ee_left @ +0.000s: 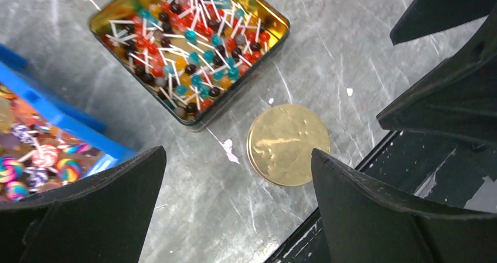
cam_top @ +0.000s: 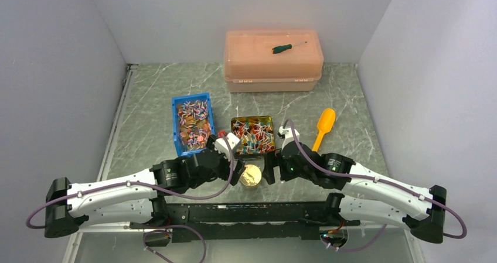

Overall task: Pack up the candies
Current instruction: Place the packing bottle at the center of the board, then reset both arms

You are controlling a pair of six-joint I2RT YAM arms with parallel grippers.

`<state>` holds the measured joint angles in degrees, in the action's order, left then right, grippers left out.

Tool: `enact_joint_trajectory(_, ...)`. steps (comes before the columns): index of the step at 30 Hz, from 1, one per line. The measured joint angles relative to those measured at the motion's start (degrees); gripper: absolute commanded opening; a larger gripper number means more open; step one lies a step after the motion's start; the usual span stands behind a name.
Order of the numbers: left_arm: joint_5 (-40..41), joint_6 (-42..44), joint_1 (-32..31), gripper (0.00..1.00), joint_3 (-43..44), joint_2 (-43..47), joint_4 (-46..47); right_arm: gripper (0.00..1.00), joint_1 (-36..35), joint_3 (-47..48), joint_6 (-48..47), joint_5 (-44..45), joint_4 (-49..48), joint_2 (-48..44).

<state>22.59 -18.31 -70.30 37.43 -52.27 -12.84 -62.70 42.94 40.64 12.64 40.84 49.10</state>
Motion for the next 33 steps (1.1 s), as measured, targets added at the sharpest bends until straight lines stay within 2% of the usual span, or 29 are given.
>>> enact_joint_trajectory(7, 0.9, -0.2, 3.0, 0.99, 15.6, -4.8, -14.7, 1.0, 1.5, 7.0, -2.9, 3.4, 2.8, 3.2)
enact_joint_trajectory(14, -3.2, 1.1, 10.8, 1.0, 26.6, -10.0, -24.1, 1.0, 10.6, 15.0, -8.0, 3.1, 4.7, 6.2)
enact_joint_trajectory(20, -6.0, 1.8, 19.5, 0.99, 29.1, -9.1, -26.1, 1.0, 18.2, 22.1, -12.8, 3.0, 7.0, 10.3)
enact_joint_trajectory(24, -9.2, 2.1, 29.0, 1.0, 29.1, -6.7, -26.0, 1.0, 25.7, 25.7, -15.1, 0.9, 7.0, 11.9)
enact_joint_trajectory(28, -10.5, 2.1, 36.1, 0.99, 28.9, -4.2, -25.4, 1.0, 34.4, 26.3, -16.6, -1.6, 6.9, 11.8)
enact_joint_trajectory(33, -10.8, 2.1, 41.7, 0.99, 26.8, -0.4, -24.6, 1.0, 44.2, 26.2, -17.8, -5.4, 6.8, 10.1)
